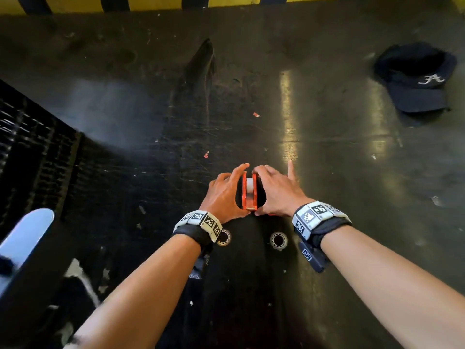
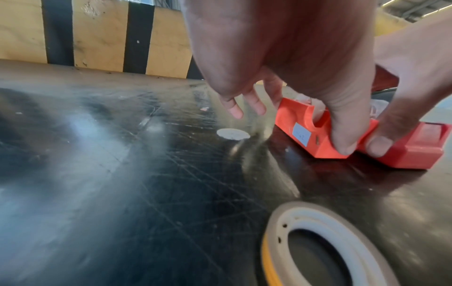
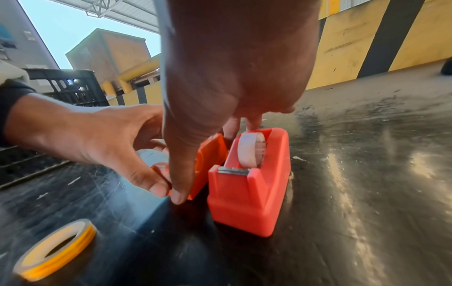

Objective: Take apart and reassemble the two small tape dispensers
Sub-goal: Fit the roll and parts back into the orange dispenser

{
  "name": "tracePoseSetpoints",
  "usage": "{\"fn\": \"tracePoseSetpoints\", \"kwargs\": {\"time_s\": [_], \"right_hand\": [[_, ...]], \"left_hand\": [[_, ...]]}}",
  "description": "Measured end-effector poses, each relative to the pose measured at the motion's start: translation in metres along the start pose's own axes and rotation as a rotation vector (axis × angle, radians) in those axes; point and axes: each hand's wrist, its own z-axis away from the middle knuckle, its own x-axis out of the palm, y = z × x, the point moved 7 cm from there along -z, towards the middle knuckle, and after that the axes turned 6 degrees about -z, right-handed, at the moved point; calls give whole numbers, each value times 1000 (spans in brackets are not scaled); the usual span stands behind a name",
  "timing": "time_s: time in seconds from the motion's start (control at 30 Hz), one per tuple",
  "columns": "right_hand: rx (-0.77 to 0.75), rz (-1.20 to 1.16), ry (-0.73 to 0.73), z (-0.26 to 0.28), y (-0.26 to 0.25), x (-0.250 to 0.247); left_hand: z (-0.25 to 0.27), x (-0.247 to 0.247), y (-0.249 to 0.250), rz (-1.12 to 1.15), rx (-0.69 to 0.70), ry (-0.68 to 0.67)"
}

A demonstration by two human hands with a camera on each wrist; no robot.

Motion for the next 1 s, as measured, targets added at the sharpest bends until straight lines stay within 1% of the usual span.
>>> {"fn": "tracePoseSetpoints", "kwargs": {"time_s": [0.17,0.27,0.33,0.4,0.47,0.5,0.57,0.63,0.7,0.8,0.87,1.0], "right_hand": [[-11,22,21,1,-1,3],[-15,6,-12,1,1,4],[-13,-48,-44,4,6,1],[5,-168,-44,9,20,-10],[34,-274,-39,15,43,-20],[47,-291,-41,18,55,-23],[80,-263,-73,27,73,-21],[96,-209,-100,35,79,-12],[102,-182,-71,40,76,-3],[131,-212,20,43,72,5],[138,-244,30,44,71,7],[61,-262,69,50,63,-11]], "left_hand": [[2,8,0,-20,-37,2],[0,8,1,-43,-48,-14],[0,8,1,-60,-52,-45],[1,8,1,-75,-44,-79],[3,6,1,-36,-39,-90],[4,4,0,3,-38,-88],[5,-2,0,79,-36,-65],[7,-10,2,143,-37,-16],[10,-18,6,187,-38,47],[16,-26,12,187,-39,116],[20,-31,15,170,-34,152],[23,-45,32,103,28,187]]}}
